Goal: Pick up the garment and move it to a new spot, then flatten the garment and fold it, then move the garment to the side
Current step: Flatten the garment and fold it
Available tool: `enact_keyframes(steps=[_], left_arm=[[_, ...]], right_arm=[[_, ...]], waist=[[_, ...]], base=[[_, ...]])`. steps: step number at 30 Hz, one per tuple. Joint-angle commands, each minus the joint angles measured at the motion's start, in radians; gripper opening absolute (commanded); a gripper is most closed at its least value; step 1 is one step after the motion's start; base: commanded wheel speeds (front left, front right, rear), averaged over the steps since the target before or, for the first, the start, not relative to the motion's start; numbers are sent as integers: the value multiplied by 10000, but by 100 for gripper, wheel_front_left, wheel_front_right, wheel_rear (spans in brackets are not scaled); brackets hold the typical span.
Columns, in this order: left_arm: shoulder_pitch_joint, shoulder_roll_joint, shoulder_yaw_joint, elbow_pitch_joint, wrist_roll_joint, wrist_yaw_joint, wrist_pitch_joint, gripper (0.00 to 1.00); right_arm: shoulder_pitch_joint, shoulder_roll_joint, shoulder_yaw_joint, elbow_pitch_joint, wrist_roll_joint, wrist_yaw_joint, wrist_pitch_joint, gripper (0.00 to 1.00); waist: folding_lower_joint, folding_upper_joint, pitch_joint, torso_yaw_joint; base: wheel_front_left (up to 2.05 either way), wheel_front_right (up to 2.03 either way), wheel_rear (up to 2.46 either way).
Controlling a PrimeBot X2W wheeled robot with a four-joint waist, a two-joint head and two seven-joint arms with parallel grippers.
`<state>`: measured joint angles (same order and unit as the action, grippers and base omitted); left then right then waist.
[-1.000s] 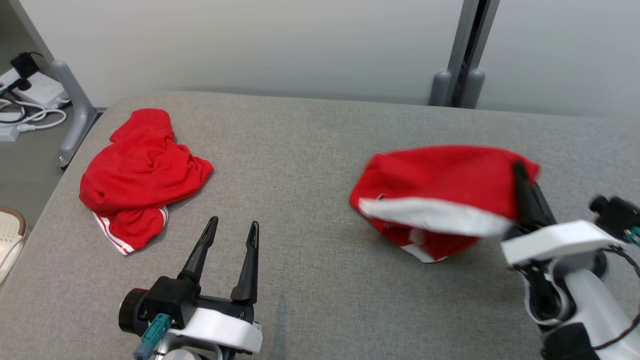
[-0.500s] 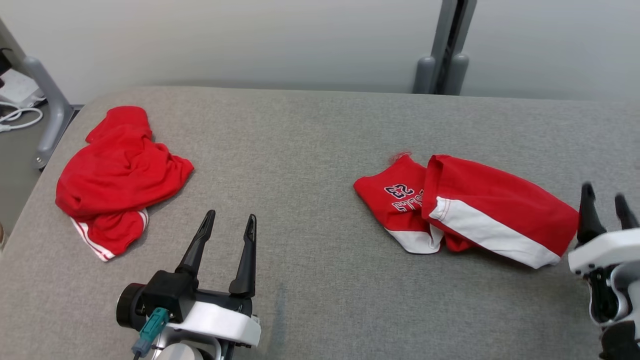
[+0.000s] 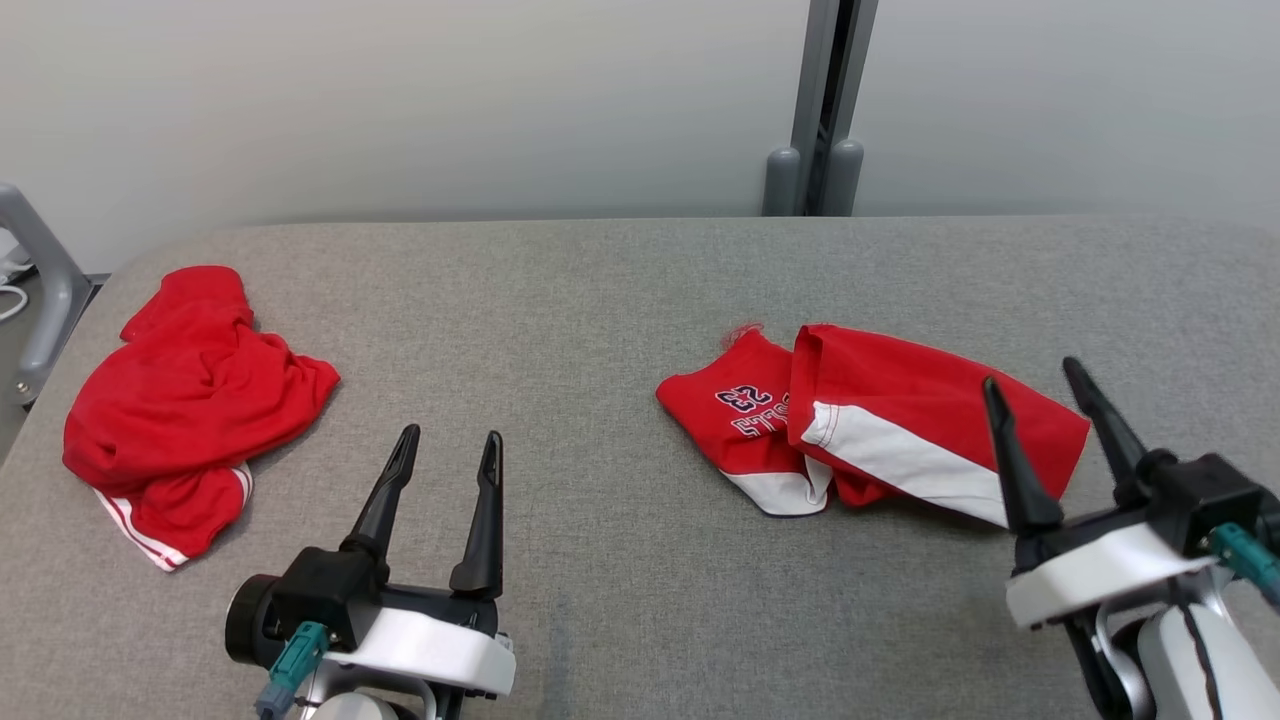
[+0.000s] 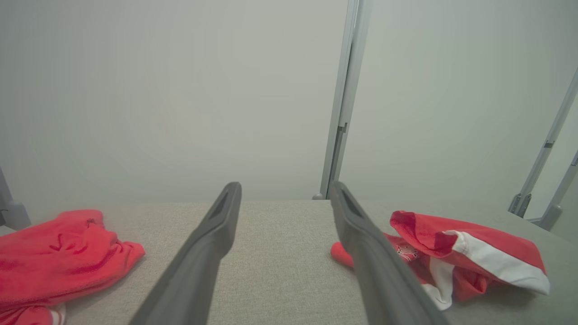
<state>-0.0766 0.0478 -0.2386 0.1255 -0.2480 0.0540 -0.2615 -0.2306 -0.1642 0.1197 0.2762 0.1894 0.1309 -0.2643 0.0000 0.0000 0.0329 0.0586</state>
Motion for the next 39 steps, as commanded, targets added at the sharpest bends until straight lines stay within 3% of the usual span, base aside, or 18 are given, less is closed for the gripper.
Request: enact_keyframes(steps=[1,19,22,30,38,39], left_arm=[[49,46,32,-2,-33,12,-27,100],[109,46,-412,154,-3,-85,-27,100],[21,46,-461,167,14,-83,-27,100],[-249,46,-664,117,-110,-33,-27,100],[-326,41,-812,88,-244,73,-27,100],[-316,44,-829,94,-250,79,-27,100]], right_arm=[[223,-82,83,-196,-48,-3,4,100],[642,-245,628,-135,-662,-3,4,100],[407,-487,1097,41,-1077,-3,4,100],[-664,-902,2272,1631,-1914,-3,4,100],[-1394,-975,2016,3114,-2896,-3,4,100],[-1444,-940,1987,3237,-2955,-3,4,63]], waist=[[0,0,-43,-35],[0,0,33,345],[0,0,174,516],[0,0,677,1175],[0,0,899,1806],[0,0,898,1852]], base=[[0,0,0],[0,0,0],[0,0,0],[0,0,0],[0,0,0],[0,0,0]])
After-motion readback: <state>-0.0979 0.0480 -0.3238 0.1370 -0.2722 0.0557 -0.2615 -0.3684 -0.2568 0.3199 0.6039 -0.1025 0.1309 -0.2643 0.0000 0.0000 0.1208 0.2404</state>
